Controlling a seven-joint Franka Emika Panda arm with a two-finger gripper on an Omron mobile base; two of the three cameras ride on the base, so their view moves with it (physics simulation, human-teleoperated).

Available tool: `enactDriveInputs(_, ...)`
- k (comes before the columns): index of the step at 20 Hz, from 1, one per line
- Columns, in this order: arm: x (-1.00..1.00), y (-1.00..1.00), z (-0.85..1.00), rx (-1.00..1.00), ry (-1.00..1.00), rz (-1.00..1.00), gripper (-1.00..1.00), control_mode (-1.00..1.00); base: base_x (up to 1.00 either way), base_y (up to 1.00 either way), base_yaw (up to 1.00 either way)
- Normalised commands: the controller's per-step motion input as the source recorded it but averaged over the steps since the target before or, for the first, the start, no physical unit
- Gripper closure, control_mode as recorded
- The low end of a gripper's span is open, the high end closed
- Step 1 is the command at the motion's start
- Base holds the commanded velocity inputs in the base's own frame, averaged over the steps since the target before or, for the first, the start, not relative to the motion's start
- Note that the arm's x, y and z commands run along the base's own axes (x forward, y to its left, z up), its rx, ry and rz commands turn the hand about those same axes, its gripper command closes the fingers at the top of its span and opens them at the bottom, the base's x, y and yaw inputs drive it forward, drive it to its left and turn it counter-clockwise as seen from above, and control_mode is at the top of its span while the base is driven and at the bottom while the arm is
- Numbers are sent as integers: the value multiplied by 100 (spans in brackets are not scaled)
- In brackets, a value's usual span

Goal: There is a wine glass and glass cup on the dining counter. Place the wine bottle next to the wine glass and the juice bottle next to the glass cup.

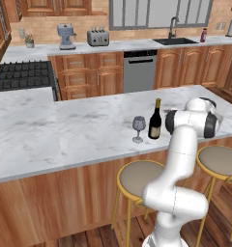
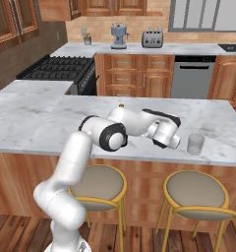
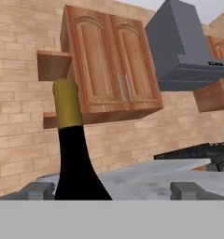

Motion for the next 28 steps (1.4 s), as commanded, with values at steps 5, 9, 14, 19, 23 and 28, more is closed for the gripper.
enactDriveInputs(5, -23, -14, 23, -6, 0, -15, -100, -100, 0, 0, 0)
enactDriveInputs(9, -42, -14, 21, -6, 0, -5, -100, -100, 0, 0, 0)
enactDriveInputs(14, -47, -4, 25, -20, 0, 0, -100, -100, 0, 0, 0)
enactDriveInputs(19, -50, -1, 24, -28, 1, 1, -100, -100, 0, 0, 0)
enactDriveInputs(23, -49, 0, 26, -24, 5, 0, -100, -100, 0, 0, 0)
enactDriveInputs(28, -49, 0, 22, -22, 4, -4, -100, -100, 0, 0, 0)
